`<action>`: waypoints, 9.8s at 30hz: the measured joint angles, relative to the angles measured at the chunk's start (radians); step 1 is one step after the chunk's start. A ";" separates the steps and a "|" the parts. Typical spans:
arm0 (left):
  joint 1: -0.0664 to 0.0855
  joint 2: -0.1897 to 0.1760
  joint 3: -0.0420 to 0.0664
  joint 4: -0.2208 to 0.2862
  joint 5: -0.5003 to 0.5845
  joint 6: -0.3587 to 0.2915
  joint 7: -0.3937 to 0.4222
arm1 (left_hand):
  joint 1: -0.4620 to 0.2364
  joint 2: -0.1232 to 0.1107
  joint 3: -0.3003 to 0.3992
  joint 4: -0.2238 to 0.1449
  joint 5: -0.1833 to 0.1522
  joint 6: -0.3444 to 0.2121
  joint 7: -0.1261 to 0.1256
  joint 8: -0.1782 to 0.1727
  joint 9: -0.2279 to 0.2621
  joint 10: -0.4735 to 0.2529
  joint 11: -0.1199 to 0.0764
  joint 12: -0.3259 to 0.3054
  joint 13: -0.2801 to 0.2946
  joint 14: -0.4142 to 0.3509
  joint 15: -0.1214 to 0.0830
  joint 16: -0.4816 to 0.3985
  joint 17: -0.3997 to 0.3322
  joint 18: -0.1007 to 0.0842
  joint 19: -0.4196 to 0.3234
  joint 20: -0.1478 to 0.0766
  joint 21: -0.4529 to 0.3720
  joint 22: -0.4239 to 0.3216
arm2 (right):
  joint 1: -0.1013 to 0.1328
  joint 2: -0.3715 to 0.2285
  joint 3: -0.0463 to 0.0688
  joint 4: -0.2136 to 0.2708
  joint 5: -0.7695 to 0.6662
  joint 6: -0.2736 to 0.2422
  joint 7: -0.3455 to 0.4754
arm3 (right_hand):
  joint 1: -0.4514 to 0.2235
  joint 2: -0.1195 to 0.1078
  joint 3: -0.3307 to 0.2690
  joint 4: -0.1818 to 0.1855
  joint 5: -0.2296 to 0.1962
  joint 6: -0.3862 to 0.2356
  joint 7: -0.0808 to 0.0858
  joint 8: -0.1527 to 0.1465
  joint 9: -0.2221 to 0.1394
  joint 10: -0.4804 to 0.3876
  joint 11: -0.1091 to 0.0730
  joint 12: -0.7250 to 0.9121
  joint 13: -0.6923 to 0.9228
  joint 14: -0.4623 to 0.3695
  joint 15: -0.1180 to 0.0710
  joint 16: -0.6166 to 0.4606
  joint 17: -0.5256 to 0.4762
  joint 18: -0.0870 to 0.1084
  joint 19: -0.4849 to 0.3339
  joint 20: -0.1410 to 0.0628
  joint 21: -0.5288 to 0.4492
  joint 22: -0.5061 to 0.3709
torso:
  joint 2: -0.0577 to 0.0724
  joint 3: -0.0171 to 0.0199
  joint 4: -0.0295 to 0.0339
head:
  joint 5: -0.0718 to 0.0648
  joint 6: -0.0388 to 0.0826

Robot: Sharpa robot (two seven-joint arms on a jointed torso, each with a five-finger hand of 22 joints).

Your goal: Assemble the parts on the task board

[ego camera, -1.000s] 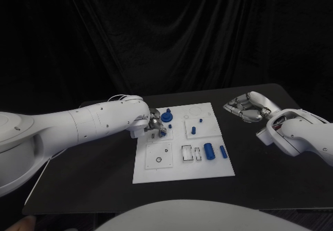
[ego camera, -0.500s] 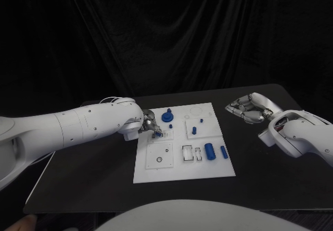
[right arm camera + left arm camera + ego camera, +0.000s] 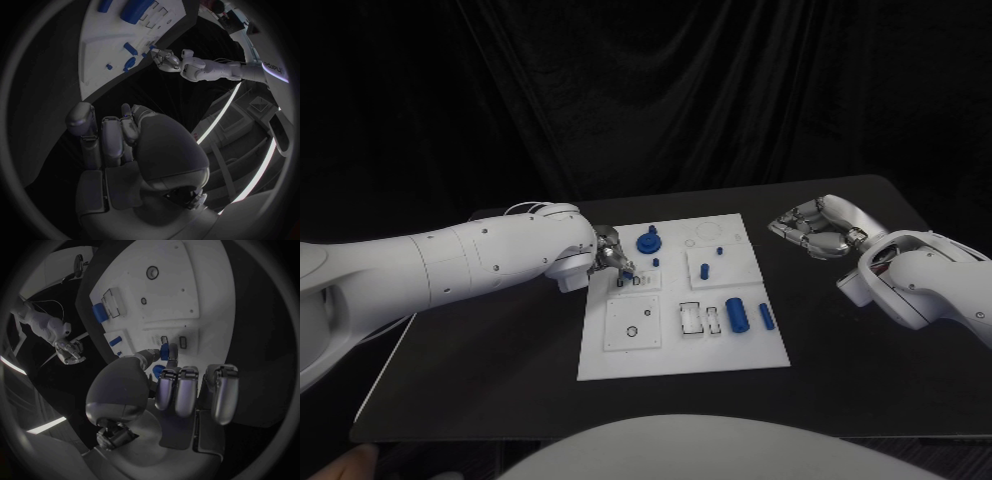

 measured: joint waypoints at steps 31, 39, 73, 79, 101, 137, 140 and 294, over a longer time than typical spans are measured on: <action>-0.042 -0.017 0.000 0.039 0.000 -0.150 0.000 | -0.012 0.004 -0.002 0.013 -0.029 0.016 -0.006 -0.002 0.007 0.001 -0.007 0.000 0.000 0.004 -0.004 0.000 0.000 0.000 0.000 -0.007 -0.008 0.000 | 0.000 -0.003 0.000 0.001 0.000 0.000 -0.007 | 0.008 0.000 0.005 -0.005 0.010 0.000 0.000 0.000 0.000 -0.007 0.000 -0.004 -0.004 0.000 0.000 0.000 -0.002 0.000 -0.004 0.004 0.000 0.001 | 0.000 0.0004 -0.0003 | 0.004 0.000; -0.046 -0.015 0.000 0.040 0.000 -0.152 0.001 | -0.012 0.004 -0.002 0.013 -0.035 0.023 -0.006 -0.001 0.007 0.001 -0.006 0.000 0.000 0.004 -0.004 0.000 0.000 0.000 0.000 -0.007 -0.008 0.000 | 0.000 -0.003 0.000 0.001 0.000 0.001 -0.008 | 0.008 0.000 0.005 -0.006 0.010 0.000 0.000 0.000 0.000 -0.007 0.000 -0.004 -0.004 0.000 0.000 0.000 -0.002 0.000 -0.004 0.004 0.000 0.000 | 0.000 0.0003 -0.0002 | 0.004 0.000; -0.057 -0.003 0.002 0.033 -0.001 -0.158 0.015 | -0.024 0.000 -0.003 0.025 -0.061 0.026 -0.009 -0.001 0.010 -0.003 -0.010 0.000 0.000 0.000 -0.007 0.000 0.000 0.000 0.002 -0.009 -0.020 0.000 | -0.003 -0.002 0.000 0.001 0.000 0.005 -0.016 | 0.012 -0.004 0.008 -0.008 0.014 0.000 0.000 0.000 0.000 -0.007 0.000 -0.008 -0.009 -0.004 0.004 -0.004 -0.005 0.000 -0.007 0.000 -0.010 0.000 | 0.000 0.0002 -0.0001 | 0.002 0.000; -0.058 -0.002 0.002 0.030 -0.002 -0.158 0.016 | -0.033 0.009 -0.020 0.047 -0.135 0.027 -0.010 -0.015 0.011 -0.003 -0.010 0.000 0.000 0.000 -0.007 0.000 0.000 0.001 0.000 -0.014 -0.026 0.000 | -0.003 -0.002 0.000 0.000 0.000 0.007 -0.017 | 0.012 -0.004 0.008 -0.008 0.015 0.000 0.000 0.000 0.000 -0.007 0.000 -0.008 -0.009 -0.004 0.004 -0.004 -0.005 0.000 -0.007 0.000 -0.010 0.000 | 0.000 0.0002 -0.0004 | 0.003 0.000; -0.062 -0.006 0.006 0.032 -0.001 -0.105 0.004 | -0.083 -0.015 -0.159 0.133 -0.248 0.018 0.006 -0.075 0.000 -0.003 -0.003 0.000 0.000 0.000 -0.007 0.000 0.000 0.016 -0.015 -0.007 -0.051 0.000 | -0.003 -0.002 0.000 -0.001 0.000 0.010 -0.026 | 0.012 -0.004 0.011 -0.006 0.015 -0.004 0.004 0.000 -0.001 -0.007 0.000 -0.008 -0.008 -0.004 0.004 -0.004 -0.006 0.000 -0.007 0.000 -0.010 0.000 | 0.000 0.0002 -0.0004 | 0.007 0.000; -0.065 -0.011 0.003 0.013 -0.001 -0.109 0.041 | -0.221 0.159 -0.426 0.163 -0.188 -0.005 0.007 -0.015 0.192 -0.003 -0.003 0.000 0.000 0.000 -0.007 0.000 0.000 0.016 -0.011 -0.010 -0.062 0.000 | -0.006 0.003 0.000 -0.008 0.000 0.014 -0.033 | 0.008 -0.008 0.011 0.000 0.015 -0.004 0.004 0.000 -0.001 -0.007 0.000 -0.008 -0.008 -0.004 0.004 -0.004 -0.007 0.000 -0.007 0.000 -0.015 0.000 | 0.000 0.0001 -0.0006 | 0.014 0.000; -0.065 -0.010 0.003 0.010 -0.001 -0.109 0.045 | -0.210 0.167 -0.425 0.163 -0.160 -0.010 0.008 -0.023 0.191 -0.003 -0.003 0.000 0.000 0.000 -0.007 0.000 0.000 0.016 -0.015 -0.007 -0.062 0.000 | -0.006 0.003 0.000 -0.008 0.000 0.015 -0.034 | 0.008 -0.008 0.011 0.000 0.015 -0.004 0.004 0.000 -0.001 -0.007 0.000 -0.008 -0.008 -0.004 0.004 -0.004 -0.007 0.000 -0.007 0.000 -0.015 0.000 | 0.000 0.0001 -0.0006 | 0.014 0.000; -0.080 -0.113 0.000 0.145 -0.002 -0.330 0.142 | 0.085 0.023 -0.141 0.016 -0.006 0.045 -0.003 -0.122 0.165 -0.003 -0.010 0.000 0.000 0.002 -0.009 0.000 0.000 0.016 -0.006 -0.016 -0.076 0.000 | -0.012 -0.003 0.000 -0.010 0.000 0.057 -0.081 | 0.028 -0.028 0.045 -0.034 0.086 -0.004 0.004 -0.004 -0.002 -0.040 0.004 -0.031 -0.045 -0.024 0.005 -0.034 -0.041 0.015 -0.025 0.003 -0.070 0.001 | 0.000 -0.0002 0.0001 | 0.014 0.000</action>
